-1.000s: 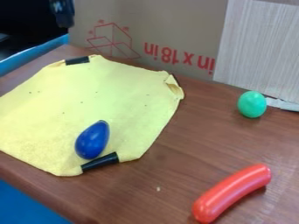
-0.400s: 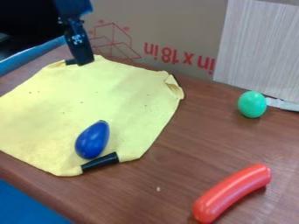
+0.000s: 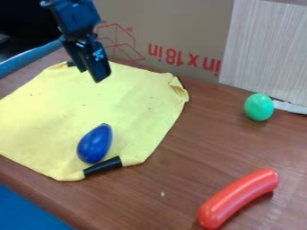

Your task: Put the blue object in the right side of the cloth

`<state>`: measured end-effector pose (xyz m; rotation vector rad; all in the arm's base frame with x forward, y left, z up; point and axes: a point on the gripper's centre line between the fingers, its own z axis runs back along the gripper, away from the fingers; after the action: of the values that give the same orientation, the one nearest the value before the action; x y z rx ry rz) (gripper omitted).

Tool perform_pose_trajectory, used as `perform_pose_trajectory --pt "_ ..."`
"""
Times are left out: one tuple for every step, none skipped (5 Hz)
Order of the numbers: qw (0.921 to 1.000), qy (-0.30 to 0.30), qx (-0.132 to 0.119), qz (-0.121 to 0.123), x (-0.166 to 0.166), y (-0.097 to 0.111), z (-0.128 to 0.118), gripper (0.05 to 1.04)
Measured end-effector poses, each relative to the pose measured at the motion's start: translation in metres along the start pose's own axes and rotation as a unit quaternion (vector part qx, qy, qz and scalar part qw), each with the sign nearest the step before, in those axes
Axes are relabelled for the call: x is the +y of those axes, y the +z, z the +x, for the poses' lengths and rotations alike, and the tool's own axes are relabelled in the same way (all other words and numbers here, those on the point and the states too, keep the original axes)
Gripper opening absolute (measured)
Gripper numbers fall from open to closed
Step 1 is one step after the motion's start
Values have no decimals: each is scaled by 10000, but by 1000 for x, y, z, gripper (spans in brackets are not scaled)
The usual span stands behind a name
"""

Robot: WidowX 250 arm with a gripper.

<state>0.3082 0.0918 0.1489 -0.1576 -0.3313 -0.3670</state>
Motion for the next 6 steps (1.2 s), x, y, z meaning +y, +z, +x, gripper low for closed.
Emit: perform_pose_trajectory --pt "9973 687 -219 146 -16 0 1 1000" --pt "9911 1297 -82 282 -32 -2 1 1000" --pt "9860 1619 282 268 -44 -5 -4 1000" --pt "9795 1943 454 266 -49 -15 -14 1000" --pt "9768 1990 713 358 -56 -26 -24 1000" --pt "9743 2052 809 451 -57 -32 -32 1000"
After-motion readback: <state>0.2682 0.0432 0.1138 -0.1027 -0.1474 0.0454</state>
